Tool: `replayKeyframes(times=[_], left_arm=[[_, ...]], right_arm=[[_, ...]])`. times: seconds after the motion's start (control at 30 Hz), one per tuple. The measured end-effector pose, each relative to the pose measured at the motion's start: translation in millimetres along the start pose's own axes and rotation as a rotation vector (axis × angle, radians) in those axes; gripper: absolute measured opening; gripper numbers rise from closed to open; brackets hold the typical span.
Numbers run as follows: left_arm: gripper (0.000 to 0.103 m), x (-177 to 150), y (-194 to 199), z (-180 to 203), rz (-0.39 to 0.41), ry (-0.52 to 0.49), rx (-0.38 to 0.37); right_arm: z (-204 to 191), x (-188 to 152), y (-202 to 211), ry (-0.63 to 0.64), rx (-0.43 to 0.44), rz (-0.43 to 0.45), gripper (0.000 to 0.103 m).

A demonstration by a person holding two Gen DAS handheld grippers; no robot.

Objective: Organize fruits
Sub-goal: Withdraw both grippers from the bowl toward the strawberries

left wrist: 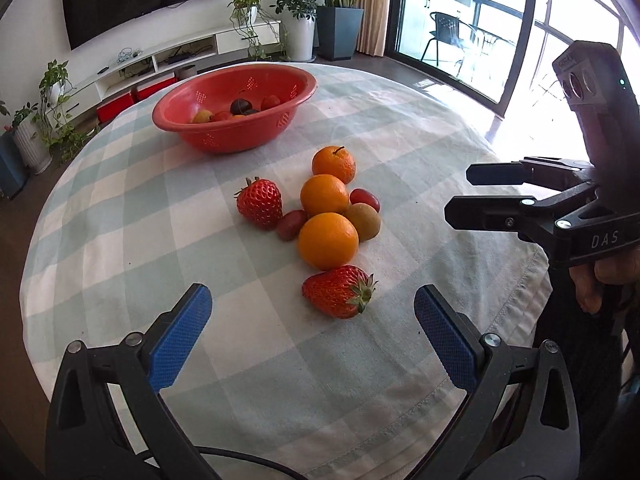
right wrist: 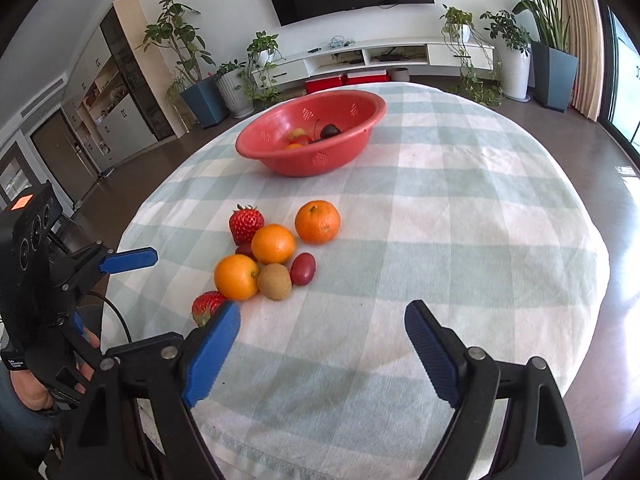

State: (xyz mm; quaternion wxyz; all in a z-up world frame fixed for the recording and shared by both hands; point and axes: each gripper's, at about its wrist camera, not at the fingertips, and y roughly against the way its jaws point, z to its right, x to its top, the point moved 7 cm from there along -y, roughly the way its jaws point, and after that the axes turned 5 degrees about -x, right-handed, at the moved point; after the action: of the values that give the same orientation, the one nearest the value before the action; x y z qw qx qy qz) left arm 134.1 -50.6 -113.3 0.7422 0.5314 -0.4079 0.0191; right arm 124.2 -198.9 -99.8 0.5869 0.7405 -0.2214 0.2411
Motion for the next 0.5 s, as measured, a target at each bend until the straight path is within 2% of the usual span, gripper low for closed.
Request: replayKeyframes(times=[0.13,0.23,0.3,0.33,0.5], left_arm=[[0.101,2.4,-5.5,2.3,0.007,0.000,-0.015],[0.086,2.4,-11.6,2.0,-0.007,-0.002,-0.024],[0.070,2.6,-16.8,-0.8,-0.020,0.008,-0.032],[0.068,2.5,-18.8,-2.2,-0.028,0.010,-0.032],[0.066,1.0,-25.6,0.0,-0.052,-0.008,-0.041]], right_arm=[[2.4,-3.1,1.7,-0.017,0.001,0.003,0.083],[3.7,-3.3,3.3,-0.025,0.003,0.009,0.083],[2.9,-3.2,2.8,-0.024,0.004,0.010,0.082],[3.0,-3.6,2.0,-0.023,0.005,0.008,0.082],[1.8,-4.3,1.4,-0.020,0.009,0.004,0.081]])
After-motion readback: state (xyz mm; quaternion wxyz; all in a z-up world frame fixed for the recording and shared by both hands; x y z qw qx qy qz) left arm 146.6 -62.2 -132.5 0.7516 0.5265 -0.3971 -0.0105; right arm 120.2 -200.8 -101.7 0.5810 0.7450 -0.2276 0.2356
